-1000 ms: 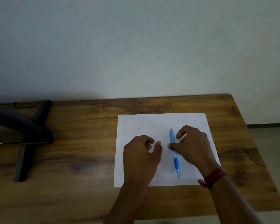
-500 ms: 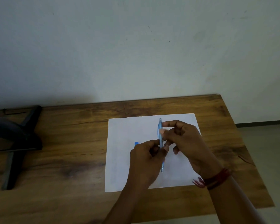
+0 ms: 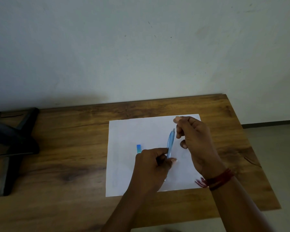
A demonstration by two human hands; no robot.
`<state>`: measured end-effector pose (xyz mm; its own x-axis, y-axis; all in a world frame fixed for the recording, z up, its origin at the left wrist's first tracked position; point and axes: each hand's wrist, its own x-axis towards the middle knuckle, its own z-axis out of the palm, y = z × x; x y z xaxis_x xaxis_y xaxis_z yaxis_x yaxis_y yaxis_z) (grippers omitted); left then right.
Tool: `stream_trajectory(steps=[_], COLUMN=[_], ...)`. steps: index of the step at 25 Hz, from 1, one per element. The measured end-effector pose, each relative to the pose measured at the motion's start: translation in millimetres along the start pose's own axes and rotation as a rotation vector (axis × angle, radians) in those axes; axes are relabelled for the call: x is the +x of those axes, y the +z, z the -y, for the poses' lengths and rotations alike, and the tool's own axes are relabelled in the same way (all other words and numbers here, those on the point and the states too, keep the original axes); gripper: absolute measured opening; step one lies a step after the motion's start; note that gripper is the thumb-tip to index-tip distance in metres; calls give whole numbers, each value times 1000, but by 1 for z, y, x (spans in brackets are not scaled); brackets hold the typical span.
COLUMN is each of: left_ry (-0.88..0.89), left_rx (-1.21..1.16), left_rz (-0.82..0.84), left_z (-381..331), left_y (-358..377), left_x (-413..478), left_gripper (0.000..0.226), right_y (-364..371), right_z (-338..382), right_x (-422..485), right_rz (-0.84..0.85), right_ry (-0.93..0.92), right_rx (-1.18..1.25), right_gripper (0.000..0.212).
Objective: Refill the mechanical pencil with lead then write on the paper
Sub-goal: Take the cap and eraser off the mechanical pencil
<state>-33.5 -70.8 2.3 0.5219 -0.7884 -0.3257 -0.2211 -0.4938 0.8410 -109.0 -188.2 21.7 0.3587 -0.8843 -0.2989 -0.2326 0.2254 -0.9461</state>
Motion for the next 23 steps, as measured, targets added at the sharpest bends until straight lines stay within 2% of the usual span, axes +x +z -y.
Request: stream_trajectory(steps=[2, 5, 7, 10, 20, 23], left_ry=[11, 7, 8, -15, -35, -45], left_rx=[-26, -70, -60, -74, -108, -102], left_rz=[-25, -52, -73, -83, -84, -76], left_z=[0, 1, 3, 4, 7, 7], left_y=[1, -2, -2, -2, -1, 0], left_x=[0, 1, 2, 3, 7, 6], left_gripper=[28, 29, 23, 15, 14, 15], right_y=[-4, -11, -10, -7, -7, -12], right_z=[-3, -10, -15, -19, -24, -17], right_x=[2, 3, 1, -1, 1, 3], right_rz=[-68, -187, -217, -254, -240, -266], right_ry=[-46, -164, -234, -246, -195, -346], right_rx=[-115, -455, -680, -846, -870, -808], right_gripper=[18, 15, 15, 15, 22, 16])
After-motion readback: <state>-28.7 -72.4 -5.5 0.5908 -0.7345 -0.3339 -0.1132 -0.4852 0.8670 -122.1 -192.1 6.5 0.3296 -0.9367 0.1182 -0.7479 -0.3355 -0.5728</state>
